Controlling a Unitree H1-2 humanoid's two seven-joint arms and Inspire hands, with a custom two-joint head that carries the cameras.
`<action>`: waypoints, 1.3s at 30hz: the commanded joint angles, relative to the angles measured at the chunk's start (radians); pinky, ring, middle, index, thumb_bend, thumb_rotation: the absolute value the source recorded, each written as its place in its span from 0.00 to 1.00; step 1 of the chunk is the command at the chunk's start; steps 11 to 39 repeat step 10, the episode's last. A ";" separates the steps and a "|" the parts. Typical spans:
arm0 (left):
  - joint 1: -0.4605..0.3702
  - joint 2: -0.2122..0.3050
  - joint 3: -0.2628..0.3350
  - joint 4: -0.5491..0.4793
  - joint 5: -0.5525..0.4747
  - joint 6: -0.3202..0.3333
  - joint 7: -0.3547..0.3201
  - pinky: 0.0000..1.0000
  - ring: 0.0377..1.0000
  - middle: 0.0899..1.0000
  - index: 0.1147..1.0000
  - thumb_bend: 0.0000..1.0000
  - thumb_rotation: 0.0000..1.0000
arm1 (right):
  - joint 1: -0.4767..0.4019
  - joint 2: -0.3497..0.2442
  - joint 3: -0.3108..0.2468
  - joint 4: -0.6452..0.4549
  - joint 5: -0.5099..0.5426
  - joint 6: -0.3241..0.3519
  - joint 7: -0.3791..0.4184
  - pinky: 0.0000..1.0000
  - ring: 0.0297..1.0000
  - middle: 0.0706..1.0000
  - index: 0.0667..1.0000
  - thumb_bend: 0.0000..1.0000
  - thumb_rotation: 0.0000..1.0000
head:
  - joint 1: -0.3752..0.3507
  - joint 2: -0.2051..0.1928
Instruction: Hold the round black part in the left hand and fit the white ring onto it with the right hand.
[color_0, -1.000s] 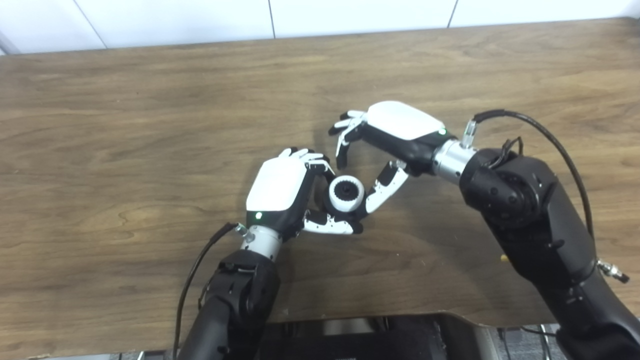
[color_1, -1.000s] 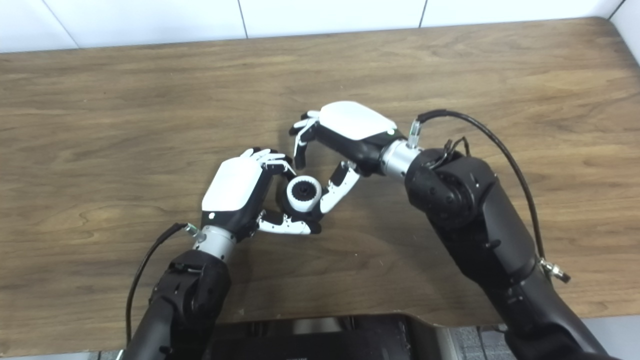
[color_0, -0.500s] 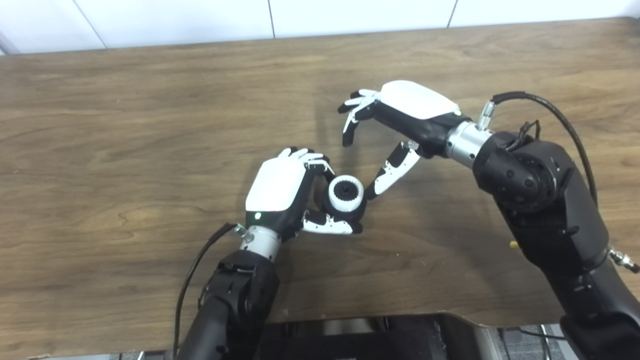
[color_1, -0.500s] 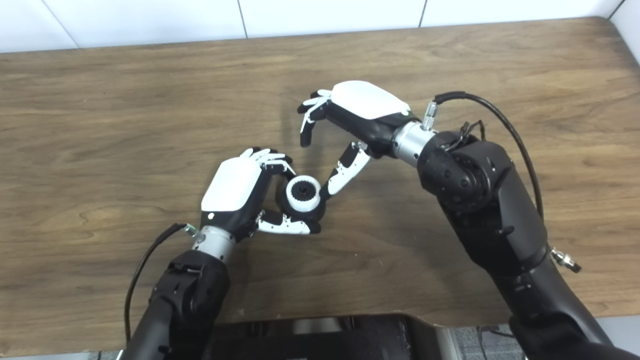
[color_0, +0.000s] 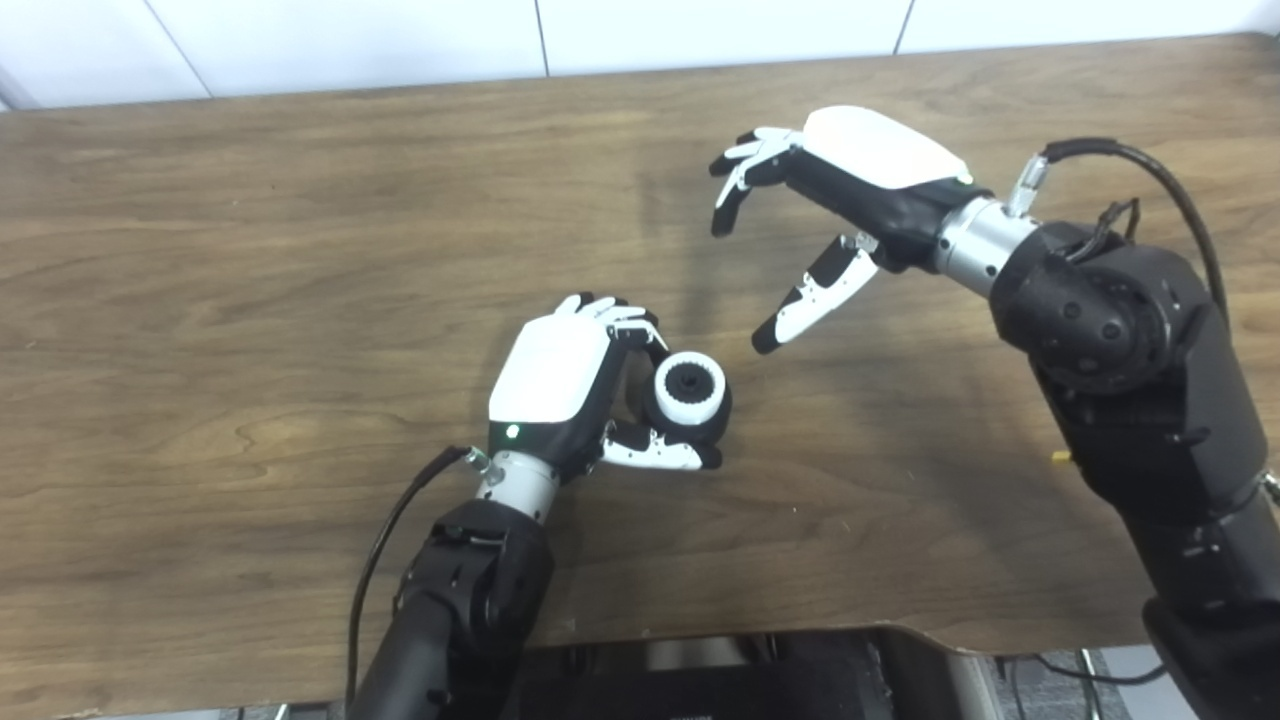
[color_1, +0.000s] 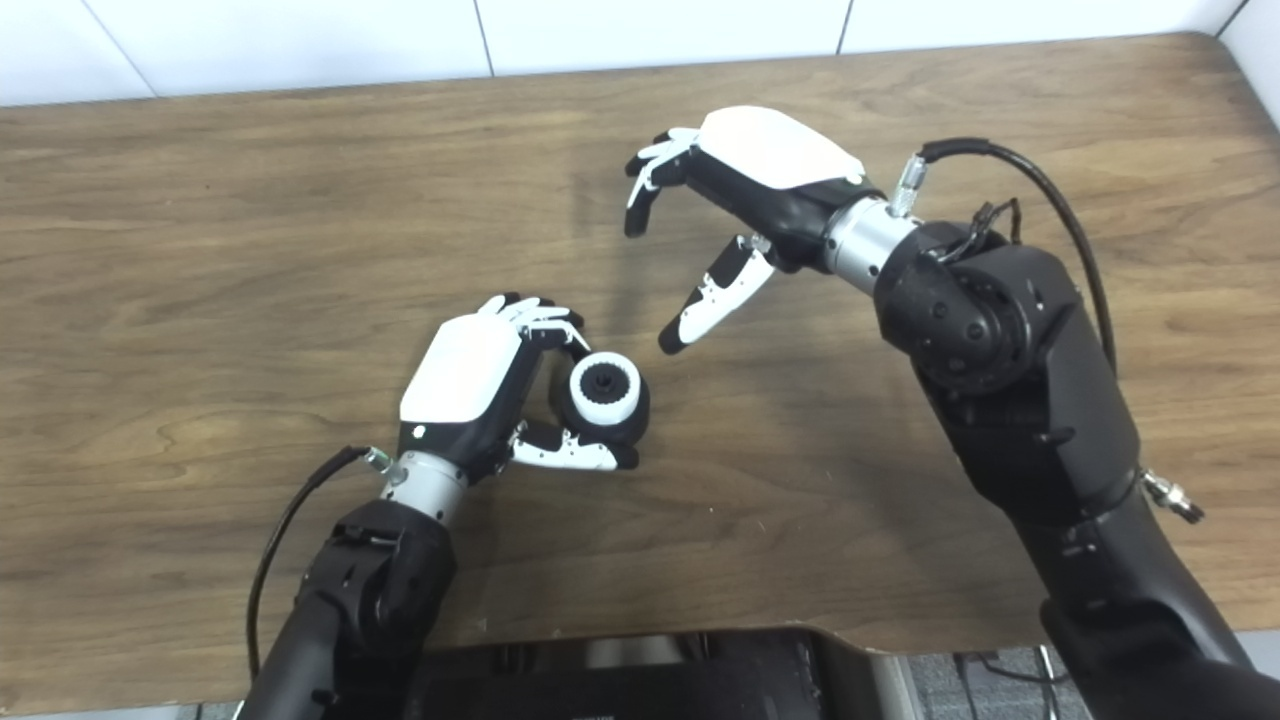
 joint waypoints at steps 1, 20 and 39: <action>0.002 0.014 0.003 0.008 0.007 0.012 -0.032 0.94 0.88 0.79 0.43 0.52 0.07 | -0.032 -0.021 -0.025 -0.036 0.006 0.005 -0.010 0.85 0.94 0.87 0.66 1.00 0.28 | 0.000 -0.001; -0.019 0.039 0.011 0.013 -0.054 0.024 -0.132 0.95 0.89 0.86 0.83 0.97 0.43 | -0.017 -0.029 -0.036 -0.041 0.008 0.014 -0.016 0.83 0.94 0.87 0.67 1.00 0.28 | 0.002 0.000; -0.019 0.039 0.011 0.013 -0.054 0.024 -0.132 0.95 0.89 0.86 0.83 0.97 0.43 | -0.017 -0.029 -0.036 -0.041 0.008 0.014 -0.016 0.83 0.94 0.87 0.67 1.00 0.28 | 0.002 0.000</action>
